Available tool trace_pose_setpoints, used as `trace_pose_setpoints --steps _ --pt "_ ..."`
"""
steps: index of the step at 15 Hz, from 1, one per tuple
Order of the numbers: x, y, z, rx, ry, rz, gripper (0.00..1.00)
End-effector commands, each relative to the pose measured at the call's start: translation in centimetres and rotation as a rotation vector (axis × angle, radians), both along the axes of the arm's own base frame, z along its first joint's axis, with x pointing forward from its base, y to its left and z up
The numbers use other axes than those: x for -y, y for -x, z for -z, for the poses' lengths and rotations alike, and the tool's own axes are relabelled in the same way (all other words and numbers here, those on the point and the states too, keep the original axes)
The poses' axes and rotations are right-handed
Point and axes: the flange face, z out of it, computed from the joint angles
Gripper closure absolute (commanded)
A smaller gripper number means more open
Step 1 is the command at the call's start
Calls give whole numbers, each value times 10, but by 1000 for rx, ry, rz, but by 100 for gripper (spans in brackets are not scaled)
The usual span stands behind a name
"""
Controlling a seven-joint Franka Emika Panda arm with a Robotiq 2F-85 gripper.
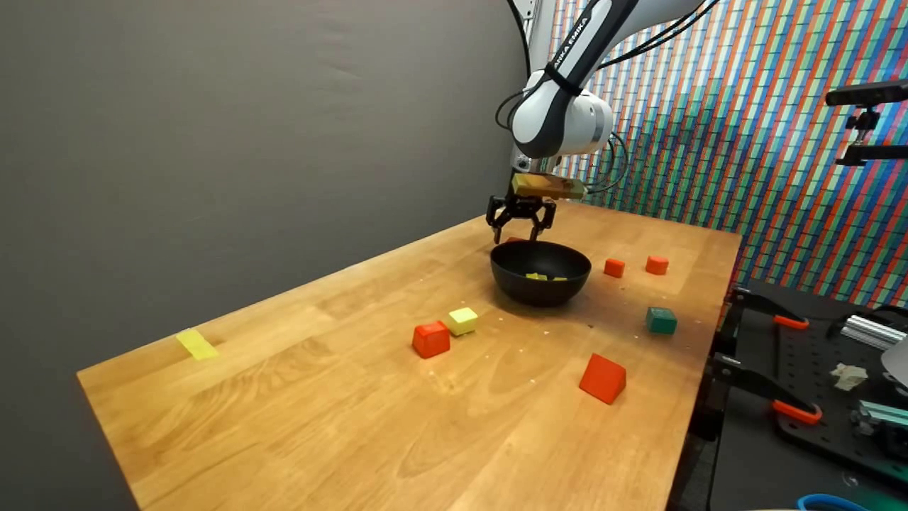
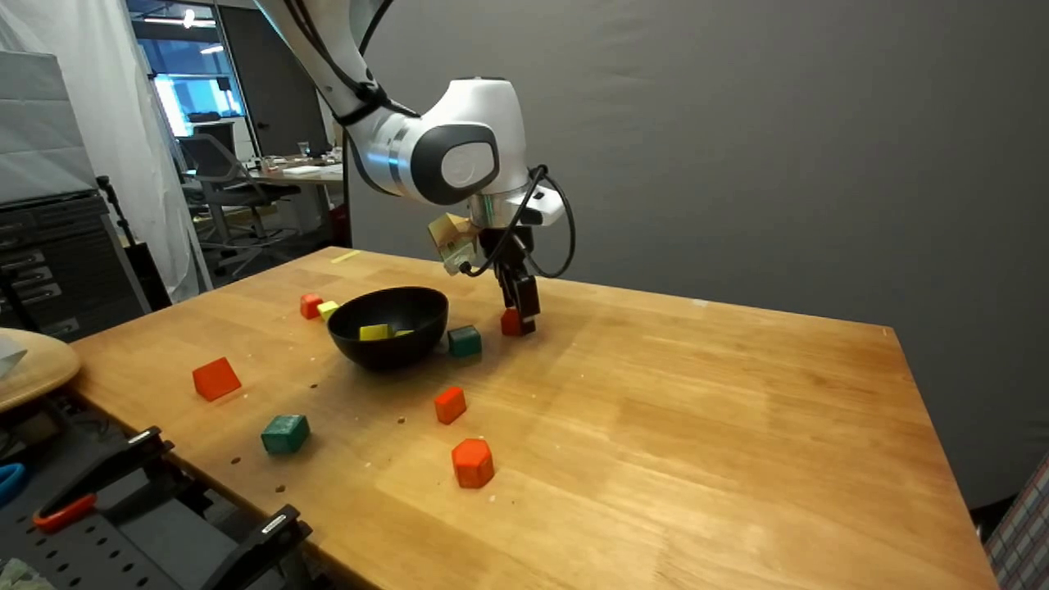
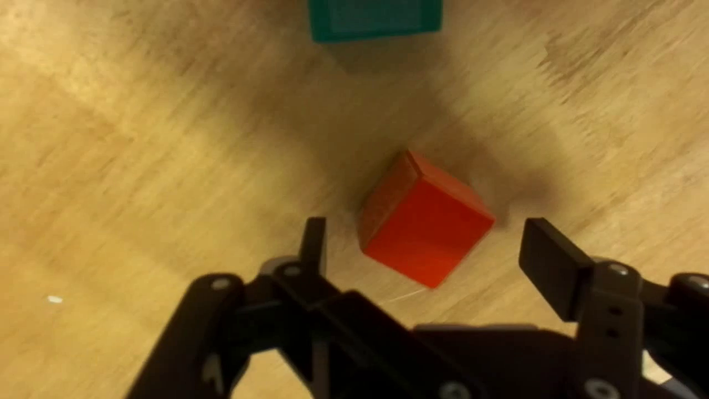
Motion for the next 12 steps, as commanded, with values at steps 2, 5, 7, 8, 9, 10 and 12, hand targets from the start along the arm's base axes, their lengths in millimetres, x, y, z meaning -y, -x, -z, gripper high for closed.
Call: trace_pose_setpoints --steps 2,5,7,8,9,10,12 --pt "-3 13 -16 -8 3 12 18" --pt "-2 9 -11 -14 4 20 38" --pt "-3 7 -9 -19 3 27 55" --pt "-4 7 -9 -20 1 29 62" --pt "-7 7 -11 -19 -1 24 71" --pt "-10 7 -14 -18 -3 17 77" --pt "-18 10 -29 -10 -5 -19 82"
